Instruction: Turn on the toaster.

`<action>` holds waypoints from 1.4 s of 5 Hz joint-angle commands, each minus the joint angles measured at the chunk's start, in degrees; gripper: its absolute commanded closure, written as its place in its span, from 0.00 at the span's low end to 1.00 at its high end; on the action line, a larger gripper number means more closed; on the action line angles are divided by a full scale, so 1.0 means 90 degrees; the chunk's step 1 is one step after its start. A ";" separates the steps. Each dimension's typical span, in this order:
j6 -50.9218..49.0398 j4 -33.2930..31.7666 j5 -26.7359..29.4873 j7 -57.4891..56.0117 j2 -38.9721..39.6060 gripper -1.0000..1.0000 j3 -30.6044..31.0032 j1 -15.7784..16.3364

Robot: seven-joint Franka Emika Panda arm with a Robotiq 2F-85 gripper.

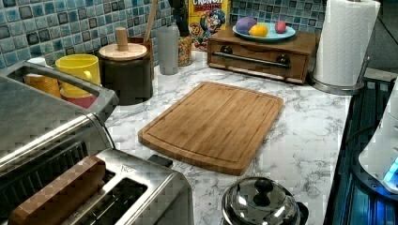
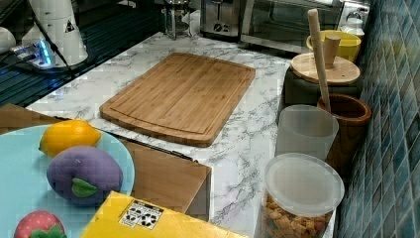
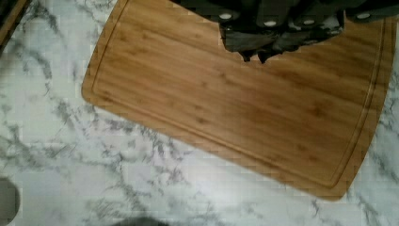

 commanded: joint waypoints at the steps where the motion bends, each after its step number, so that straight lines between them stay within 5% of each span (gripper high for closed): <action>1: 0.0095 -0.0434 0.0141 0.0891 -0.0827 1.00 0.0427 0.0378; 5: -0.0320 -0.1077 0.0492 0.2257 -0.1162 1.00 0.1384 0.0971; 7: -0.0643 -0.0825 0.0784 0.2836 -0.0919 1.00 0.1839 0.1059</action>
